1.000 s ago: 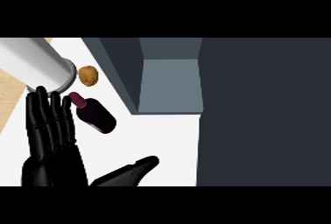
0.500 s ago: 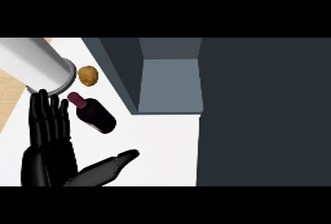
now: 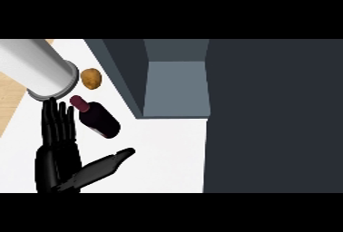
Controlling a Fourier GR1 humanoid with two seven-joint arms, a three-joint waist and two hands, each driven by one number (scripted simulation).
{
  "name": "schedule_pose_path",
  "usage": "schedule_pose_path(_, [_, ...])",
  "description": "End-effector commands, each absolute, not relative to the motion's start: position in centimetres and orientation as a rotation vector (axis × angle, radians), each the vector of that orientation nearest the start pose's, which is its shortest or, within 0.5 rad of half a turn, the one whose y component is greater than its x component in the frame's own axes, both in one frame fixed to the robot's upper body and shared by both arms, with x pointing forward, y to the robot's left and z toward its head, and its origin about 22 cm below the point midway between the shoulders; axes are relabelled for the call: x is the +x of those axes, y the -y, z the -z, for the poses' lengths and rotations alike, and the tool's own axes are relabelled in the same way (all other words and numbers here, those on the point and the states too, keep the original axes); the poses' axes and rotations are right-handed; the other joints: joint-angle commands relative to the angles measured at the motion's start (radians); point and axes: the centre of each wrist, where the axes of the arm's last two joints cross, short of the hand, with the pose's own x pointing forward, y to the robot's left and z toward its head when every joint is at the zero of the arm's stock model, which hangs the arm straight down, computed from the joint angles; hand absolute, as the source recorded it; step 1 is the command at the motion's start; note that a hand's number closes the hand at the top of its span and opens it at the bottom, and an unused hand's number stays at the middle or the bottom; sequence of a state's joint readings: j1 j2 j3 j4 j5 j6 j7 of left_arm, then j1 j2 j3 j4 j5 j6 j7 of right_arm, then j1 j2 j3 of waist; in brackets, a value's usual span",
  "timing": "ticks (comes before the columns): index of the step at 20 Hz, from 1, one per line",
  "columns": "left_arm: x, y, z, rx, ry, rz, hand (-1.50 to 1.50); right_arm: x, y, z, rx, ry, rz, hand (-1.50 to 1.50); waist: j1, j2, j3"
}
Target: Pick up the wine, place it into the cabinet and close the cabinet
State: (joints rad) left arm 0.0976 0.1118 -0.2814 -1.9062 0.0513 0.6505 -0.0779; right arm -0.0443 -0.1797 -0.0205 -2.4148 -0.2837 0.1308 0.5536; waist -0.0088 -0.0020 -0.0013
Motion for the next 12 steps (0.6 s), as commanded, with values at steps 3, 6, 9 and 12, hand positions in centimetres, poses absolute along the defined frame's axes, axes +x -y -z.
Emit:
schedule_pose_path(3, [22.0, -19.6, -2.7, 0.333, 1.85, -0.374, -1.5, 14.0, 24.0, -22.3, 0.258, 1.944, -0.302, -1.5, 0.003, 0.001, 0.001])
schedule_pose_path(6, [21.8, -22.6, -2.4, 0.329, 1.841, -0.384, -1.5, 12.9, 24.0, -22.2, 0.274, 1.934, -0.332, -1.5, 0.002, 0.0, 0.001])
schedule_pose_path(9, [21.3, -22.7, 0.0, 0.324, 1.832, -0.41, -1.5, 13.7, 24.2, -21.6, 0.252, 1.942, -0.304, -1.5, 0.004, 0.0, 0.001])
schedule_pose_path(12, [23.6, -23.4, 0.5, 0.335, 1.804, -0.408, -1.5, 11.5, 23.6, -21.7, 0.269, 1.947, -0.292, -1.5, -0.01, -0.001, 0.0])
